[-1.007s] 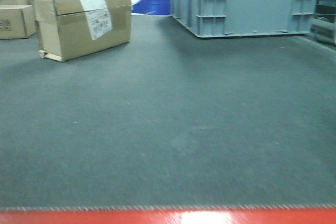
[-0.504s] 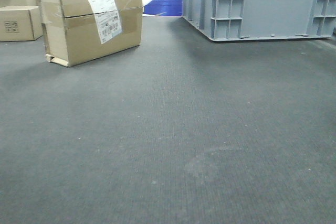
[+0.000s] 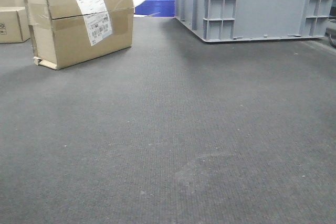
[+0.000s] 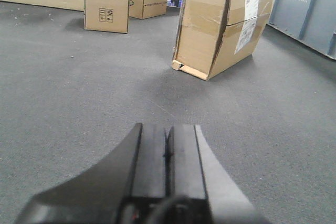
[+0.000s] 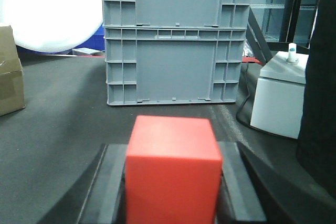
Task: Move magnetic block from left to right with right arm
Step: 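Hold the base still at the new table with the cube gripped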
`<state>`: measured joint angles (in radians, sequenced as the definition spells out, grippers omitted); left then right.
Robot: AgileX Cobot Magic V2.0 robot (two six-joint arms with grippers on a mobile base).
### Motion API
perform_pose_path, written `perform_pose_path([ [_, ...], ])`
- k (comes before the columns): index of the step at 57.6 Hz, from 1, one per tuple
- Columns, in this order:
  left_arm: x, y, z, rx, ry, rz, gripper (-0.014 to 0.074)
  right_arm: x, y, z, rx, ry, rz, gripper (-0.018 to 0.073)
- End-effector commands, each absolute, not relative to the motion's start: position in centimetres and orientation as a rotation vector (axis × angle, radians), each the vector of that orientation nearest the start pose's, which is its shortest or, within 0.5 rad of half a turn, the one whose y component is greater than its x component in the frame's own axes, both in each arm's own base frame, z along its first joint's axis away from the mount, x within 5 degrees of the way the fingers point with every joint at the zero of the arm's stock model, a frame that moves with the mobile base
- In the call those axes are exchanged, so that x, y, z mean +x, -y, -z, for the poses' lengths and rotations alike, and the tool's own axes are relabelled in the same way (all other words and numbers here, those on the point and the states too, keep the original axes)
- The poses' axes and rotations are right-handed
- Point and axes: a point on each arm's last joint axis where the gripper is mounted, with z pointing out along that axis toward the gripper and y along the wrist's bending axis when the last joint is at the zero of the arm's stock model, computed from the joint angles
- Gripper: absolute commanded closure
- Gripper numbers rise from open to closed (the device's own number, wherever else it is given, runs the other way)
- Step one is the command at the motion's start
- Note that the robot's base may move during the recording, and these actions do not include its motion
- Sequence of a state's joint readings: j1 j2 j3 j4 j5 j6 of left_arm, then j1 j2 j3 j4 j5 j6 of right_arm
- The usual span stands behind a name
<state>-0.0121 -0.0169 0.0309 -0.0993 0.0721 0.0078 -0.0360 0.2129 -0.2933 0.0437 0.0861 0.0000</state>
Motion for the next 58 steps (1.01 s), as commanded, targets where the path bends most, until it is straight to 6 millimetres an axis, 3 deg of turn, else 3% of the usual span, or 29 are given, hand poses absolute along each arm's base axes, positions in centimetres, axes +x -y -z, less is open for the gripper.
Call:
perform_pose_path([
  [1,5.59,0.05,-20.18,-0.069,-1.485,0.090,0.0722,6.43,0.23,-30.95,0.048,-1.374,0.002,0.0263],
  [58,5.59,0.05,-20.18,-0.069,-1.485,0.090,0.0722,6.42,0.23,-31.02,0.047,-1.366,0.002,0.0263],
])
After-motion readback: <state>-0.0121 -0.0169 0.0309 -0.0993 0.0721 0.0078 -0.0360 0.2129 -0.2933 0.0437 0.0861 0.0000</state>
